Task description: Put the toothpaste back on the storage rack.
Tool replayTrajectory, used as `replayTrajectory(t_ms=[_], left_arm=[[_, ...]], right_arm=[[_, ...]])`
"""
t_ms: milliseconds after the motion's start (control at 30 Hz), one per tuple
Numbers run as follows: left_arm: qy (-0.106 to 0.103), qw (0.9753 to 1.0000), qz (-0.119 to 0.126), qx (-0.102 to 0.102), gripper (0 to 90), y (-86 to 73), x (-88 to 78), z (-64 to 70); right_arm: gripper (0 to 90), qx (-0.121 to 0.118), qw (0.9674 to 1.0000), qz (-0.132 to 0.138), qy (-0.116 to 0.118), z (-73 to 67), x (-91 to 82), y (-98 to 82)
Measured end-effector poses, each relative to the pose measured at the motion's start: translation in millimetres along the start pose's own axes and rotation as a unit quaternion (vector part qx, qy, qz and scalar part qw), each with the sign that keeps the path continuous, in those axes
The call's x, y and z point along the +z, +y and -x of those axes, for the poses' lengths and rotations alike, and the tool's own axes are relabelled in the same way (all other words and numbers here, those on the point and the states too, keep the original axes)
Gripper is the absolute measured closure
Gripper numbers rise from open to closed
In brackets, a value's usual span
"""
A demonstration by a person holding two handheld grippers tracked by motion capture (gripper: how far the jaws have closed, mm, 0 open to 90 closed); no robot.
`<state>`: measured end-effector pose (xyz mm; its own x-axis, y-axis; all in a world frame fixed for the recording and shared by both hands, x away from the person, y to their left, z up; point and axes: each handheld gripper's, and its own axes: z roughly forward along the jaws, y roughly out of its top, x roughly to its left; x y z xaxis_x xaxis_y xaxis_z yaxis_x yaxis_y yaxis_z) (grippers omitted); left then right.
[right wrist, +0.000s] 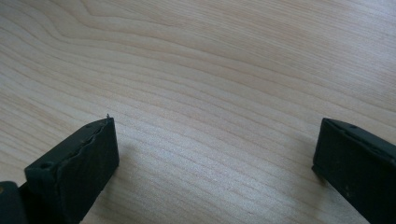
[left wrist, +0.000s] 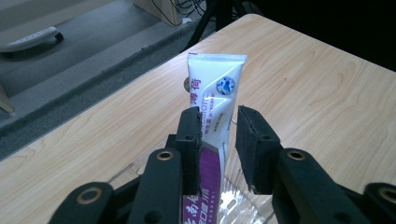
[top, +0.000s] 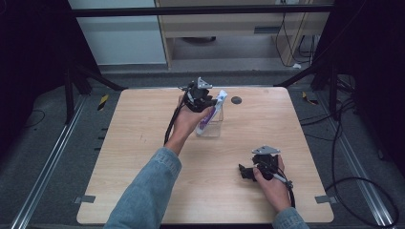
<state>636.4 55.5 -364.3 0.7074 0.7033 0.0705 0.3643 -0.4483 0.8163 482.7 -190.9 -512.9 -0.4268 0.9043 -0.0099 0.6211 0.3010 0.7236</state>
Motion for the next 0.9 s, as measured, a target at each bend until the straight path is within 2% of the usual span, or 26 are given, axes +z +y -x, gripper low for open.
replayTrajectory(t_ms=[533, 700, 733, 767, 800, 900], left_arm=[[-0.008, 0.9997, -0.007, 0.022, 63.1, 2.6, -11.5, 8.7], [-0.014, 0.9996, -0.009, 0.022, 56.7, 2.3, -14.2, 10.3], [-0.024, 0.9993, -0.015, 0.024, 50.6, 1.8, -14.2, 11.9], [-0.024, 0.9993, -0.015, 0.024, 48.5, 1.8, -14.2, 11.9], [-0.025, 0.9989, -0.019, 0.034, 45.5, 1.5, -14.5, 14.3], [-0.035, 0.9987, -0.02, 0.03, 36.0, 1.9, -14.9, 17.0]], right_arm=[[0.4, 0.0, 1.0, 0.0, 0.0, 0.0, 0.0, 0.0], [0.4, -0.001, 1.0, 0.0, -0.001, 0.1, 0.1, 0.0], [0.4, -0.001, 1.0, 0.0, 0.0, 0.1, 0.0, 0.0], [0.4, -0.001, 1.0, 0.0, -0.001, 0.2, 0.1, 0.0], [0.4, 0.0, 1.0, 0.0, 0.0, 0.0, 0.0, 0.0], [0.4, 0.0, 1.0, 0.0, 0.0, 0.1, 0.0, 0.0]])
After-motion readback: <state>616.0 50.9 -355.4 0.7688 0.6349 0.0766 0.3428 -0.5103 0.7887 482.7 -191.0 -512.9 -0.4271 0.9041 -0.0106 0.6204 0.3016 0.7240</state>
